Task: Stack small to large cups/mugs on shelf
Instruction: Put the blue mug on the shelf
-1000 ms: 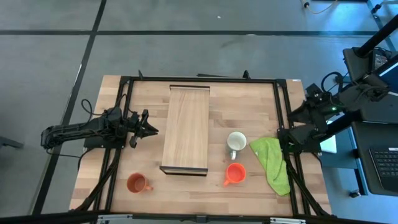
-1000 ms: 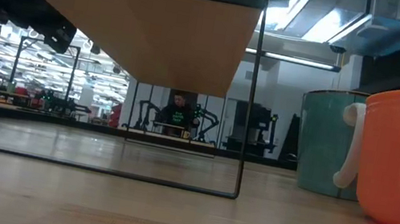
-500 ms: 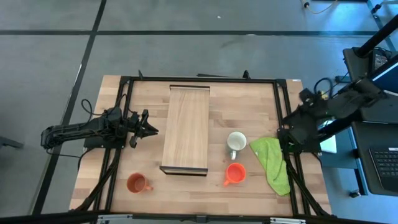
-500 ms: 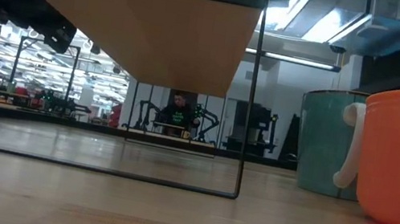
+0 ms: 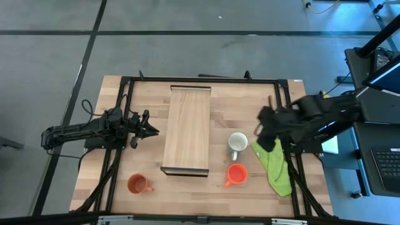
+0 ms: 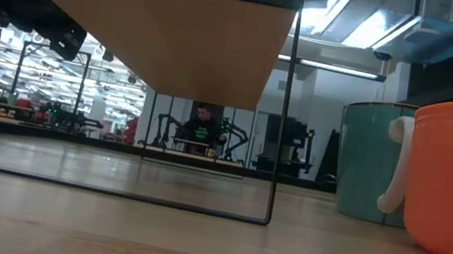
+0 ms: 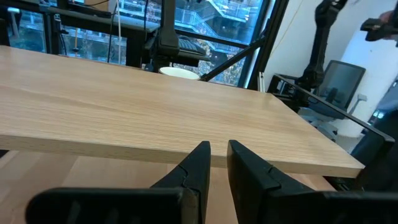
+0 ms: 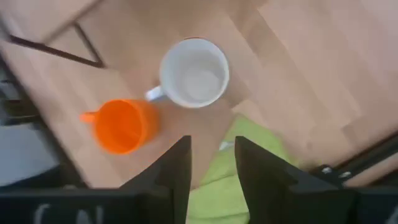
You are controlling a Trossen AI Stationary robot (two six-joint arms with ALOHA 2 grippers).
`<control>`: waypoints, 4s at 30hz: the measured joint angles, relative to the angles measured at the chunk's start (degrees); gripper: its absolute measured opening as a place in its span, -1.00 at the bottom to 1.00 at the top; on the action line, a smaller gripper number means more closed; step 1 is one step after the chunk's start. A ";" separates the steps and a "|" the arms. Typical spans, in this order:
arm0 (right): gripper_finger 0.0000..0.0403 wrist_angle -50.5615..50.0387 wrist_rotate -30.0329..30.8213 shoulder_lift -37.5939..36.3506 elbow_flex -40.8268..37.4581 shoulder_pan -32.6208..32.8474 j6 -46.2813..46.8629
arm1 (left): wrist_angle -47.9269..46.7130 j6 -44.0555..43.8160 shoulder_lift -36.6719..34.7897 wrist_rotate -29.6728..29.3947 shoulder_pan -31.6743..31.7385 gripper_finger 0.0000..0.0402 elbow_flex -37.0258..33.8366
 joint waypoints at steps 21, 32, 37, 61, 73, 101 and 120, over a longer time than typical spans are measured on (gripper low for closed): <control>-0.03 4.87 -1.76 21.36 0.03 -14.02 -8.77 | -0.02 0.00 0.00 0.00 0.00 -0.75 -0.02; -0.03 4.47 -3.22 22.79 -3.74 -15.58 -19.39 | 0.00 0.00 0.00 0.00 0.02 -0.75 -0.01; -0.03 9.62 -7.54 22.78 -7.59 -15.66 -20.37 | 0.00 0.00 0.00 -0.01 0.00 -0.75 -0.02; -0.14 16.99 -3.50 21.47 -13.07 -13.62 -19.39 | 0.00 0.01 0.00 -0.01 0.01 -0.75 -0.01; -0.15 16.51 -4.33 19.21 -13.09 -13.63 -19.46 | 0.00 0.00 0.00 0.00 0.01 -0.75 -0.01; -0.27 21.90 -6.67 19.17 -20.48 -15.65 -17.77 | -0.01 0.00 -0.01 0.00 0.02 -0.75 -0.02; -0.88 21.94 -9.52 19.09 -20.28 -19.35 -32.75 | 0.00 0.00 0.00 0.00 0.02 -0.75 -0.02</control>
